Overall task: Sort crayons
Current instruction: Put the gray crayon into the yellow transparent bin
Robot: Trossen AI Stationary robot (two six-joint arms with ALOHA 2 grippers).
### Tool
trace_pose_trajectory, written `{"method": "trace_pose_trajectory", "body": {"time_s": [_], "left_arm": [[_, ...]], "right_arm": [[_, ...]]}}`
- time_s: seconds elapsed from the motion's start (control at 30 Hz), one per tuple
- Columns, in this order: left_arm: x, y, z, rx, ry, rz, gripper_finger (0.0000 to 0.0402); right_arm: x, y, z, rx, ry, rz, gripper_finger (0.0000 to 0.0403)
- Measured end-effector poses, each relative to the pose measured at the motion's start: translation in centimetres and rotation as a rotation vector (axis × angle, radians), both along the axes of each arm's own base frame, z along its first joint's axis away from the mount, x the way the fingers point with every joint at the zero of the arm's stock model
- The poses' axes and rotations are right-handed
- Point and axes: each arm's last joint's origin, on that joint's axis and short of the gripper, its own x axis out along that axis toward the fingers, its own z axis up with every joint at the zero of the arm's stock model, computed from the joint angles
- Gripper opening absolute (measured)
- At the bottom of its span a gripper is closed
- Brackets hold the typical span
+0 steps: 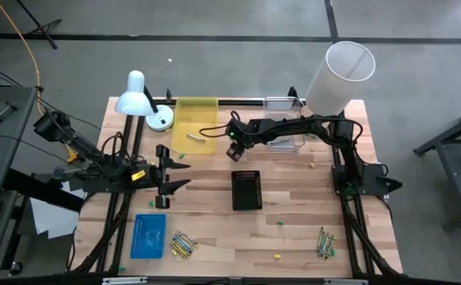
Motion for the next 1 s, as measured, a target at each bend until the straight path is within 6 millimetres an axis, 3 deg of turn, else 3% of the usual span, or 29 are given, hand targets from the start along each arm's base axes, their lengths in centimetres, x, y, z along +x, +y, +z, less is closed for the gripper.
{"method": "trace_pose_trajectory", "body": {"time_s": [0.37, 1.0], "left_arm": [[0.0, 0.0, 0.0, 0.0, 0.002, 0.0, 0.0175], [0.0, 0.0, -0.1, -0.007, 0.005, -0.003, 0.0175]], "right_arm": [[0.5, 1.7, -0.8, 0.015, 0.012, 0.001, 0.0199], [0.5, 1.8, -1.7, 0.018, 0.059, 0.082, 0.0196]]}}
